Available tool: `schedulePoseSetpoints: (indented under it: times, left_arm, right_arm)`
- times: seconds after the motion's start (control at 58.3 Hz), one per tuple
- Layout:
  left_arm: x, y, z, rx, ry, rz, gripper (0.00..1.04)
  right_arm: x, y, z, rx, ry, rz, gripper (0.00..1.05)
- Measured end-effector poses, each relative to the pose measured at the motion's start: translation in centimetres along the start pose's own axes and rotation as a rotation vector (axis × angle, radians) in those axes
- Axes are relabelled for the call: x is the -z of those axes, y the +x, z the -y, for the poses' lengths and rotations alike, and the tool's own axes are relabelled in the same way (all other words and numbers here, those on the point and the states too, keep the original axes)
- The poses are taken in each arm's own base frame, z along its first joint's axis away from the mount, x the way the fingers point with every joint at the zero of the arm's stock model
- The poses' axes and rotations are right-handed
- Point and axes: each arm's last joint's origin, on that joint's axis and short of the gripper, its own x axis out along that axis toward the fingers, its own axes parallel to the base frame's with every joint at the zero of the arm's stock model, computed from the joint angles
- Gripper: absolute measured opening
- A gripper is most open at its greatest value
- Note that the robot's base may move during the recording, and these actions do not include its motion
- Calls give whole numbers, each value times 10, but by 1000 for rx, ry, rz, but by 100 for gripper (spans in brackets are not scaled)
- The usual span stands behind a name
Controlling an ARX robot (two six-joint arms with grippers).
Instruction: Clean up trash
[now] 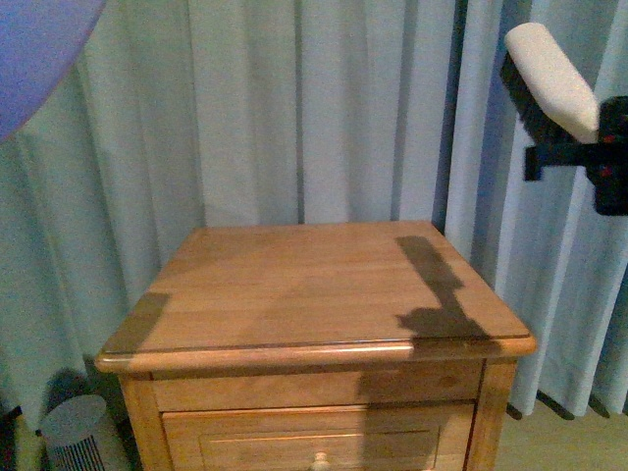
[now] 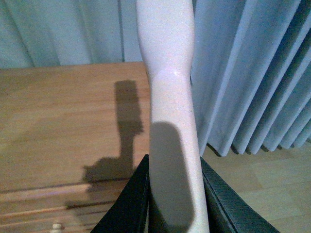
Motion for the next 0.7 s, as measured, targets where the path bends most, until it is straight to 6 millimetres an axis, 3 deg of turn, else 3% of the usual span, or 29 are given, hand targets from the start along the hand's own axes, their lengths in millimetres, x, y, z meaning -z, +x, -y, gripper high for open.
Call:
schedulePoseSetpoints:
  times: [0.137, 0.309, 0.497, 0.703]
  left_arm:
    - [0, 0, 0, 0, 0, 0, 28]
    - [0, 0, 0, 0, 0, 0, 28]
    - [0, 0, 0, 0, 0, 0, 28]
    - [0, 0, 0, -2, 0, 0, 28]
  right_arm:
    - [5, -50, 12, -20, 12, 53, 21]
    - [17, -94, 37, 17, 45, 71, 21]
    - [28, -111, 48, 28, 86, 95, 21]
    - [33, -114, 45, 21, 94, 109, 21]
